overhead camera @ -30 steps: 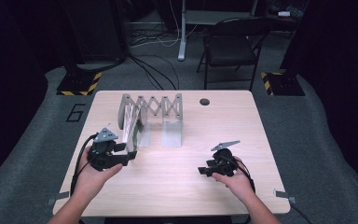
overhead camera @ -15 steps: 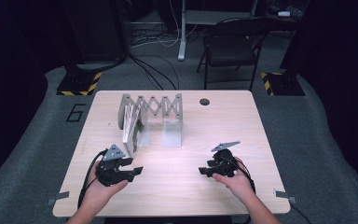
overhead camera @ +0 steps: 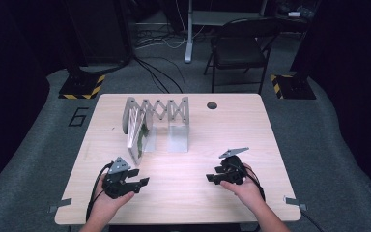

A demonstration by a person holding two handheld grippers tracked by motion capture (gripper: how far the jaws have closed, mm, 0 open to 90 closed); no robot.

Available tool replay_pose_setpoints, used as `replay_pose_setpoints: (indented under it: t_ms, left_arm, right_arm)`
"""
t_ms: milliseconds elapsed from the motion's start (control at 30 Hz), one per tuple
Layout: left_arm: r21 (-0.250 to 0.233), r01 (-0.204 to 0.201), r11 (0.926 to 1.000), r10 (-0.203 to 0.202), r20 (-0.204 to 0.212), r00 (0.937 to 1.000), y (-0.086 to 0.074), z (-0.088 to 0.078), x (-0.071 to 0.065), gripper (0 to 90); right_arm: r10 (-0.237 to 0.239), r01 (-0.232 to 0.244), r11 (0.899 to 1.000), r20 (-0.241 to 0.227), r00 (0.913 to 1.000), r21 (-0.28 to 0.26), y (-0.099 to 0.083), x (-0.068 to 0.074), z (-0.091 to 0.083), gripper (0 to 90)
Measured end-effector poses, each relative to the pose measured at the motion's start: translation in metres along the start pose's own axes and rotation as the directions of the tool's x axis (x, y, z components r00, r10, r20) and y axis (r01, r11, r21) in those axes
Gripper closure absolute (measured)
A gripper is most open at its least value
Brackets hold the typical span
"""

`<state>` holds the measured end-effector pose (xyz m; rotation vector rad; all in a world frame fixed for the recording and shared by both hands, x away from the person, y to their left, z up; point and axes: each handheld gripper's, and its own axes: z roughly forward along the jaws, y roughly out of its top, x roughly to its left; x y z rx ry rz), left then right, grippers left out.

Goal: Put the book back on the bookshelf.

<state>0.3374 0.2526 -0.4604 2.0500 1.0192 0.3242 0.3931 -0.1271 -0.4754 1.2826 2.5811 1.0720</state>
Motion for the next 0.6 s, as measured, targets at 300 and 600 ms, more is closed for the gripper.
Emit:
replay_pose_setpoints:
  t_ms: [300,600]
  left_arm:
    - [0.018,-0.036,0.9992,0.035,0.026,0.999,-0.015,0.015,0.001,44.3]
    - [0.045,-0.028,0.9986,0.027,0.027,0.9993,-0.021,0.024,0.002,44.3]
  right_arm:
    - [-0.011,0.011,1.0,0.012,0.9999,-0.011,-0.003,-0.001,-0.002,45.2]
    - [-0.032,0.032,0.999,0.03,0.9991,-0.023,-0.007,-0.002,0.0,45.2]
